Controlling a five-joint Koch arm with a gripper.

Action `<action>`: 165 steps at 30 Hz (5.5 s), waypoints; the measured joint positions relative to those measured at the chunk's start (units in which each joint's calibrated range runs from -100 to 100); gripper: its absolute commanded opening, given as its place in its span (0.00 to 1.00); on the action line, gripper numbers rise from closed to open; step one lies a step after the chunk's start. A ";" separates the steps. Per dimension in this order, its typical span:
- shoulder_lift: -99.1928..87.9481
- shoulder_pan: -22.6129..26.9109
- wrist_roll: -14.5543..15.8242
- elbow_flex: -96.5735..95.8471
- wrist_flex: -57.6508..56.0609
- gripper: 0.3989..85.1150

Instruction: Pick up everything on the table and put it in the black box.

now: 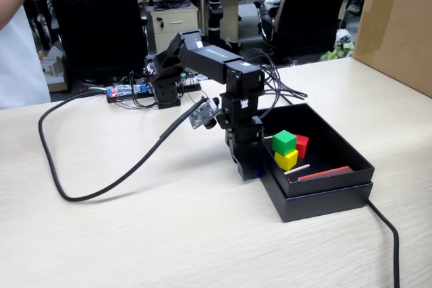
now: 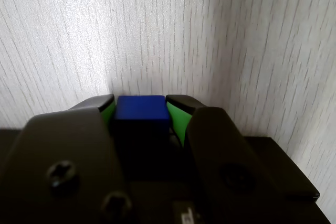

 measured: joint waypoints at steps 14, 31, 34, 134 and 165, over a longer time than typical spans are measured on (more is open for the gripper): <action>-31.97 -0.29 -2.34 -3.10 -0.70 0.19; -15.53 9.62 -3.03 8.95 -1.86 0.19; -7.90 9.82 -2.30 13.14 -1.86 0.19; -135.53 -8.74 -15.34 -149.98 83.47 0.59; -135.53 -8.69 -15.34 -149.98 83.39 0.59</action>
